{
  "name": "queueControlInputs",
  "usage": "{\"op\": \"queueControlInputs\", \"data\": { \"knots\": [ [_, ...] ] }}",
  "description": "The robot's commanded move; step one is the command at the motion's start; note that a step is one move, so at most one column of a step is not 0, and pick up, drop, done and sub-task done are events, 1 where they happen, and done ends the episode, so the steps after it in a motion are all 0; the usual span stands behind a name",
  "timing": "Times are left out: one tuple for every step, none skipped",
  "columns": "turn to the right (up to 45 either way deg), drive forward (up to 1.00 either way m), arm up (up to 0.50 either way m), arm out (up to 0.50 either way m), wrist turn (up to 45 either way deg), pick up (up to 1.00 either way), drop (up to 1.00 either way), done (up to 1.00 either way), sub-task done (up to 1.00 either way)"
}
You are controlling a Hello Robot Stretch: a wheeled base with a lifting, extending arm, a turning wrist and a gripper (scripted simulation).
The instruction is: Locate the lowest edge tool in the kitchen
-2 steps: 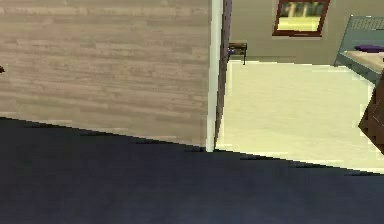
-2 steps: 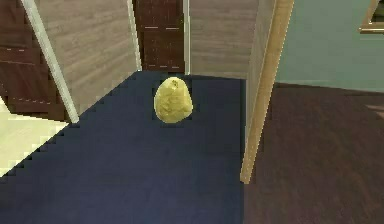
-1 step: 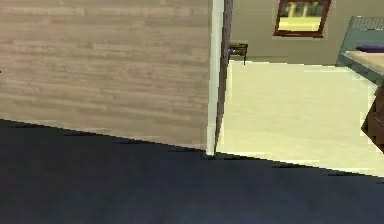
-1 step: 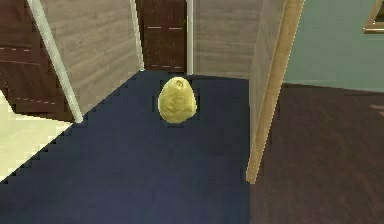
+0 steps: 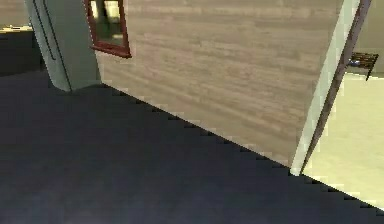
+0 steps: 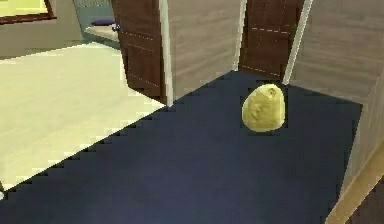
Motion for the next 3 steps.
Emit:
{"op": "queueControlInputs", "data": {
  "knots": [
    [0.0,0.45,0.0,0.0,0.0,0.0,0.0,0.0,0.0],
    [-45.0,0.0,0.0,0.0,0.0,0.0,0.0,0.0,0.0],
    [0.0,1.0,0.0,0.0,0.0,0.0,0.0,0.0,0.0]
  ]
}}
